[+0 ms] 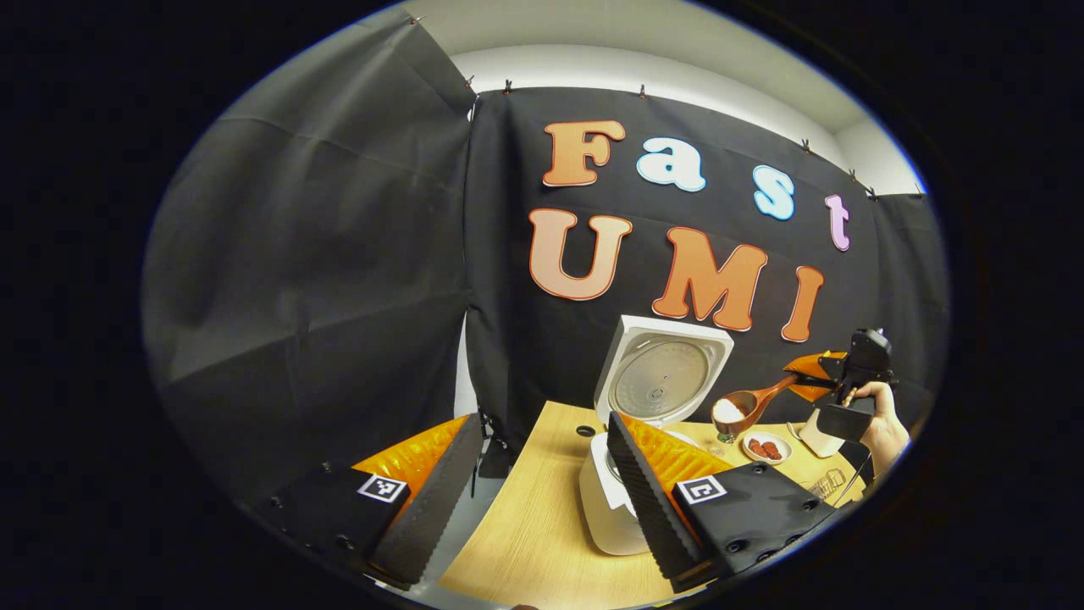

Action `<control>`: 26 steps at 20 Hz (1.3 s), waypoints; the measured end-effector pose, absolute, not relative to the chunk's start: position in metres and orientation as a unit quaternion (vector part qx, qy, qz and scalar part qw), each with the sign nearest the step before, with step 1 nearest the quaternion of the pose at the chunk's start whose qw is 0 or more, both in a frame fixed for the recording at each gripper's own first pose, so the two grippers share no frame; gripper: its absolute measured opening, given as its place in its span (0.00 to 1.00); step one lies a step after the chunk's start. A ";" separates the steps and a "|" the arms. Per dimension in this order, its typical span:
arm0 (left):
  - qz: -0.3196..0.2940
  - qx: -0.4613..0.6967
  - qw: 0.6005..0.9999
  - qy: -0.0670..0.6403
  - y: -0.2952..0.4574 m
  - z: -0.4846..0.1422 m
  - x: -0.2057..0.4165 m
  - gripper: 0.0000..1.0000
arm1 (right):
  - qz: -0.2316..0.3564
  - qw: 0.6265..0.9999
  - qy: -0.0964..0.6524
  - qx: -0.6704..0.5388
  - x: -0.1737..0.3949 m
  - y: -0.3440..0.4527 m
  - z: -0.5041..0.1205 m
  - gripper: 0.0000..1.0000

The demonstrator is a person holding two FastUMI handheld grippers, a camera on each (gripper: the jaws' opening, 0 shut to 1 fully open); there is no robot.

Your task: Close the left gripper, press the button to open the rice cooker; take a wooden spoon from the chopstick holder with the right hand, scoop a spoonful of rice and pour it into the rice cooker, then put the wooden spoon back into the chopstick holder.

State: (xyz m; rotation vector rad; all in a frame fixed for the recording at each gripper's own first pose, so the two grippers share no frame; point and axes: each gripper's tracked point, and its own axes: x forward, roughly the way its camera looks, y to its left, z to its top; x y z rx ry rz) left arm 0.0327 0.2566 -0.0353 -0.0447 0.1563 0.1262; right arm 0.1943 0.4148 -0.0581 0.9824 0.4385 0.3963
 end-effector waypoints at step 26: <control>0.063 -0.029 0.994 0.089 0.269 -0.046 0.043 1.00 | 0.235 0.919 0.160 0.274 0.189 0.463 -0.035 0.12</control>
